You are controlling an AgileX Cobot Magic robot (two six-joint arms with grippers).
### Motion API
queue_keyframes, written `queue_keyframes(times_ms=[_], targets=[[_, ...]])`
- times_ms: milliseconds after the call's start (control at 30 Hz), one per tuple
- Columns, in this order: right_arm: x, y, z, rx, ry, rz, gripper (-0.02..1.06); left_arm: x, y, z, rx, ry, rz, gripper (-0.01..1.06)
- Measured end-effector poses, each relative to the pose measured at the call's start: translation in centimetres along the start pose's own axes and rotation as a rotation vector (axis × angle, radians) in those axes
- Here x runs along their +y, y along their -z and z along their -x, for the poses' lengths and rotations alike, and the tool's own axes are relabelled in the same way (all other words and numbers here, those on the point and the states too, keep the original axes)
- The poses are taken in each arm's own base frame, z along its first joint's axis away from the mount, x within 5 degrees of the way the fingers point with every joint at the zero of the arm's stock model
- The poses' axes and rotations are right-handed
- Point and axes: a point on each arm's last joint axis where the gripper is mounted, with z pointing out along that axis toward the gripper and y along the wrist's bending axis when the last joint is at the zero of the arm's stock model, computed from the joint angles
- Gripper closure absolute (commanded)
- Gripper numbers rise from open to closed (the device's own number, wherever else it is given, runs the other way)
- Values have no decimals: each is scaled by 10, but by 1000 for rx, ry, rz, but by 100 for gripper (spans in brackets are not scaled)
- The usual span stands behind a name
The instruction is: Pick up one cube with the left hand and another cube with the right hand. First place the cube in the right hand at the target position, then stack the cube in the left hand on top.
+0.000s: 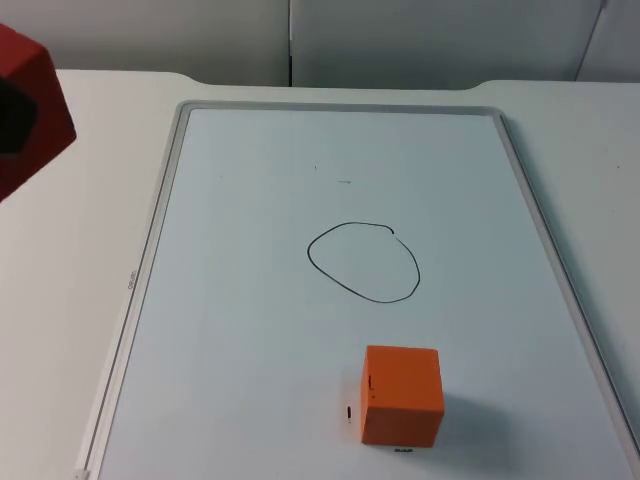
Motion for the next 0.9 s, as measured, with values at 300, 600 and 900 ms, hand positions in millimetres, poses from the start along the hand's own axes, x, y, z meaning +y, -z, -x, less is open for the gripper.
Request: queue_keyframes(times_ms=[300, 600, 900], targets=[[-23, -47, 47, 98, 42, 143, 6, 0, 0, 0, 0, -3, 1, 102], [-16, -123, 73, 218, 147, 348, 7, 0, 0, 0, 0, -3, 1, 102], [49, -192, 47, 411, 394, 454, 7, 0, 0, 0, 5, -8, 3, 102]])
